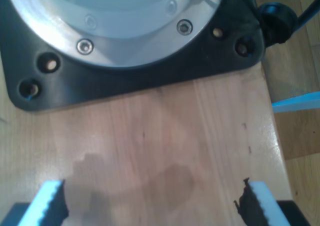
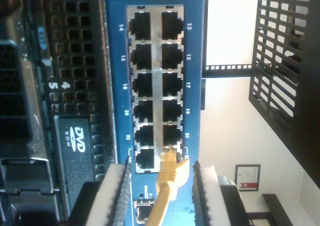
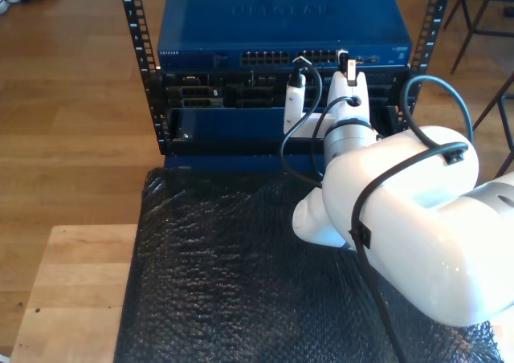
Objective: Grab the cable and plug it in
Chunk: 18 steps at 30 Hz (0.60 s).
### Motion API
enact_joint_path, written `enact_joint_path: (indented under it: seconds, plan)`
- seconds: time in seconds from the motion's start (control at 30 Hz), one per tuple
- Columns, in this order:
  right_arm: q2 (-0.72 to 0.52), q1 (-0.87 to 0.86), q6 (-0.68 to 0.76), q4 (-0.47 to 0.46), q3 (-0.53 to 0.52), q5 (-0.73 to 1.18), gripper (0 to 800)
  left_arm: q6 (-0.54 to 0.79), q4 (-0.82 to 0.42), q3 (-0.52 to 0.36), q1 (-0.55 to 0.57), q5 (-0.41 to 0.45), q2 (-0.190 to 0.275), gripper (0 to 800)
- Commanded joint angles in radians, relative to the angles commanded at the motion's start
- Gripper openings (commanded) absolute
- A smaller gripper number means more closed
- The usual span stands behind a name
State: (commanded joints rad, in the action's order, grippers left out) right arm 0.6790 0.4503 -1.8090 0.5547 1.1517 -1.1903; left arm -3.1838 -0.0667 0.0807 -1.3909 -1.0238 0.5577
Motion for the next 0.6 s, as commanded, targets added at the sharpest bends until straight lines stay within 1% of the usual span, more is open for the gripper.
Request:
enact_joint_path:
  seconds: [0.33, 0.53, 0.6]
  plan:
    - [0.006, 0.0, -0.003, -0.002, 0.011, -0.009, 219, 0.0, 0.0, 0.0, 0.0, 0.0, 0.002, 800]
    - [0.014, -0.002, -0.002, -0.002, 0.018, -0.009, 136, 0.0, 0.0, 0.0, 0.0, 0.0, 0.0, 800]
    - [0.021, -0.002, -0.002, -0.002, 0.025, -0.012, 91, 0.0, 0.0, 0.0, 0.0, 0.0, 0.002, 800]
